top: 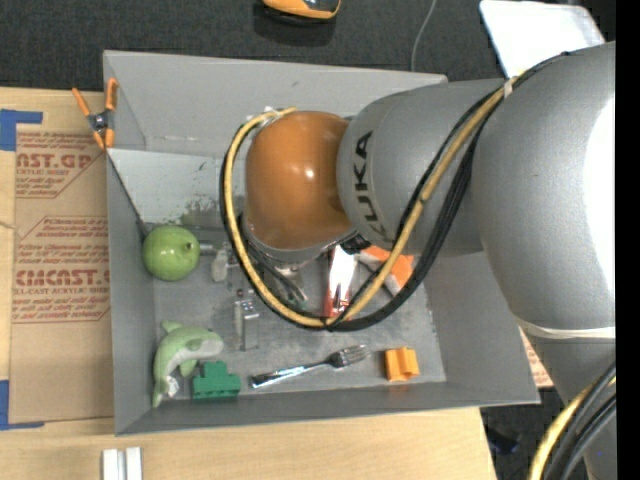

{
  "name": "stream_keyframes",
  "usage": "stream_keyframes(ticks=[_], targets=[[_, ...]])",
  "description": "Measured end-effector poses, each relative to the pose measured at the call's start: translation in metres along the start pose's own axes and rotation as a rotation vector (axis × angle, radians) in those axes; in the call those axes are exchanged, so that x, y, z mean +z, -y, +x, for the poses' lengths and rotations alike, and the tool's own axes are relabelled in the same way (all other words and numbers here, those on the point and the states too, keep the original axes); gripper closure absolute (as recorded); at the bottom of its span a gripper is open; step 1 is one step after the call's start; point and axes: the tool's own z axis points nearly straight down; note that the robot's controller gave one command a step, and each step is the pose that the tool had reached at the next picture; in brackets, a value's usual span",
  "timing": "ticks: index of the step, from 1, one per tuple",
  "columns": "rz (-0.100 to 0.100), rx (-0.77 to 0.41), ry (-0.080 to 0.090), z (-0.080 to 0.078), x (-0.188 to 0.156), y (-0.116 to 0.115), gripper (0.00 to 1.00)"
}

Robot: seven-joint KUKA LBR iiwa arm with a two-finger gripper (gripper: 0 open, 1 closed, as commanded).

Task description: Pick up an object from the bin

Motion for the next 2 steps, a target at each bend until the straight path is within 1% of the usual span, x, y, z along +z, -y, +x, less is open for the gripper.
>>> stream_keyframes(ticks=[1,2], targets=[[-0.002,-0.129,0.006,0.021,0.000,-0.055,0.00],[0.002,-0.371,-0.010,0.033,0.056,-0.071,0.00]])
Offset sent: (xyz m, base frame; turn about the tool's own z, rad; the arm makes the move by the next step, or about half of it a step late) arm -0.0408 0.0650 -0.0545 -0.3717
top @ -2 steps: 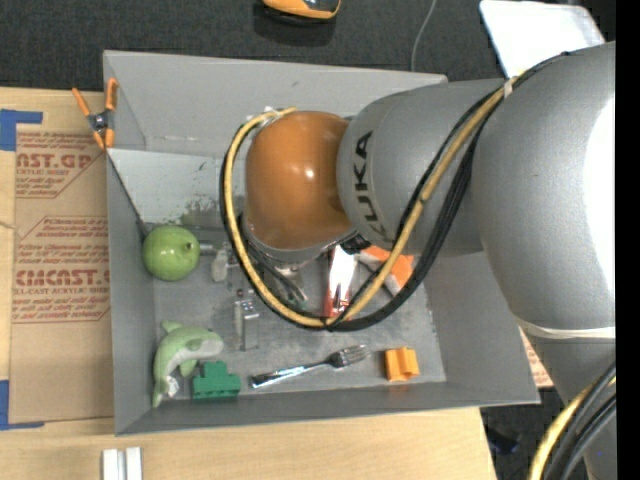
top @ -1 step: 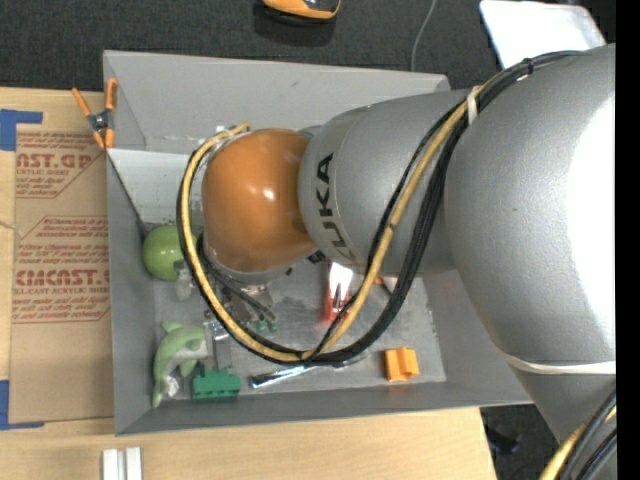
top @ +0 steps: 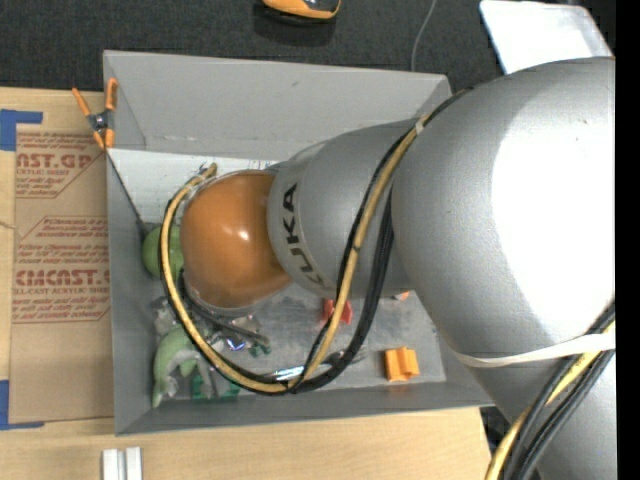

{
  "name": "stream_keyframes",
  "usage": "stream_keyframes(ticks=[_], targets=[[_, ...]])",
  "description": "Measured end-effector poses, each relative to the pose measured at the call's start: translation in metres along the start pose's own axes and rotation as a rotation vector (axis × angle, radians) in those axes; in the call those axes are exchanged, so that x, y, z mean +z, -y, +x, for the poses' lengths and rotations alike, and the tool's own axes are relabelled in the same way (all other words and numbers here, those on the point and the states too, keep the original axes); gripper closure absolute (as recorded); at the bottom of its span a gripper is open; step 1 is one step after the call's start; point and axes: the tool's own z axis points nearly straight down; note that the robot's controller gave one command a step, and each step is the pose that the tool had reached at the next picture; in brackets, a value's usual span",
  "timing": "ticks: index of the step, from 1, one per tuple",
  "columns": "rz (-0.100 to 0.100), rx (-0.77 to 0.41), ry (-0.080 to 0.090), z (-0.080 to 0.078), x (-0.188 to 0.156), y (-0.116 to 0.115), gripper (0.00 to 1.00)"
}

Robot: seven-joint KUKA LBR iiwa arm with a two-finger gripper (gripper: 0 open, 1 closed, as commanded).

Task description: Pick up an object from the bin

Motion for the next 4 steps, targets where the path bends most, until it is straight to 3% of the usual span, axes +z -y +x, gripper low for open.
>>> stream_keyframes(ticks=[1,2,3,4], targets=[[0.001,-0.029,0.020,-0.004,0.027,0.002,0.00],[0.001,-0.297,0.016,0.012,0.025,-0.002,1.00],[0.001,-0.297,0.016,0.012,0.025,-0.002,1.00],[-0.001,-0.297,0.012,0.014,0.002,-0.002,1.00]])
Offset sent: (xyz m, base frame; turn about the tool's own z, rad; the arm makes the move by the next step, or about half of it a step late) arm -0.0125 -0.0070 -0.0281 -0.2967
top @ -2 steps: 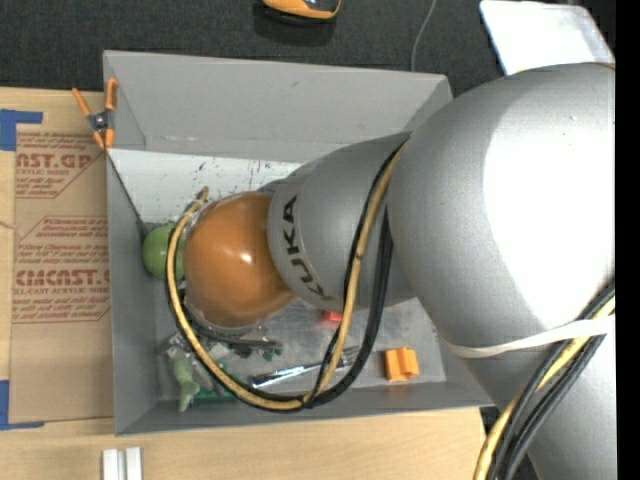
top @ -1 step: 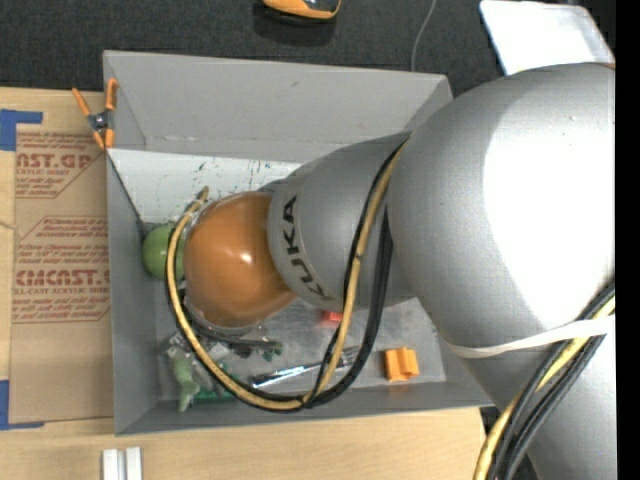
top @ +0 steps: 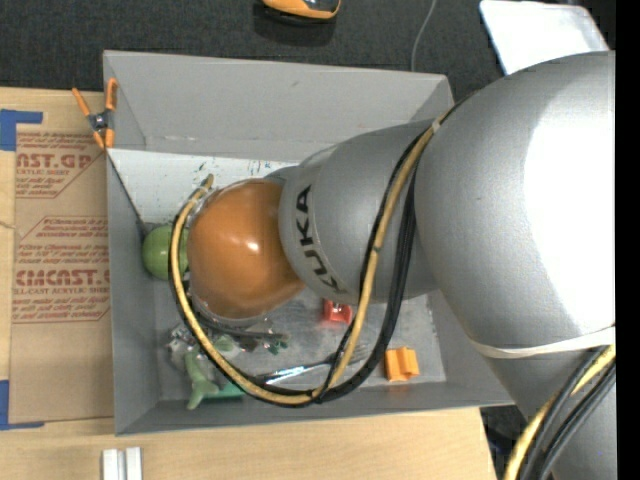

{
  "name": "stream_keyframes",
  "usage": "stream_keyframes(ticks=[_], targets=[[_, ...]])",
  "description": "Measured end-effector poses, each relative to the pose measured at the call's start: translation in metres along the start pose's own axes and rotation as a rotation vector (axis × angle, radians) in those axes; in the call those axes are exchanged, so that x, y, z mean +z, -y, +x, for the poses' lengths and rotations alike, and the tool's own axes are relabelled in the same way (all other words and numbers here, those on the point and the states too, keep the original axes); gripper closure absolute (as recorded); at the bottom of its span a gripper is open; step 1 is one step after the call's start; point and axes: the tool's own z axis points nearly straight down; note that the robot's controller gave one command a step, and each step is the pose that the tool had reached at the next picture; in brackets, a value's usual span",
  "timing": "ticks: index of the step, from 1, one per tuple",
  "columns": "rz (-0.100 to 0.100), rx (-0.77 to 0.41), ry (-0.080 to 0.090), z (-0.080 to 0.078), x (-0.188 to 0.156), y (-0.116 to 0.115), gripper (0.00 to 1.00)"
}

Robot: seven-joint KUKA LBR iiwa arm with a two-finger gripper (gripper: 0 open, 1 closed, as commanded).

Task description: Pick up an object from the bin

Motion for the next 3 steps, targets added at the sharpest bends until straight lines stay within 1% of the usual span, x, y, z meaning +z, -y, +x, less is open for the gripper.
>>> stream_keyframes(ticks=[1,2,3], targets=[[-0.002,0.000,-0.002,0.000,-0.050,-0.001,1.00],[0.001,0.000,0.006,-0.002,-0.082,0.000,1.00],[0.001,0.000,0.005,-0.002,-0.092,-0.001,1.00]])
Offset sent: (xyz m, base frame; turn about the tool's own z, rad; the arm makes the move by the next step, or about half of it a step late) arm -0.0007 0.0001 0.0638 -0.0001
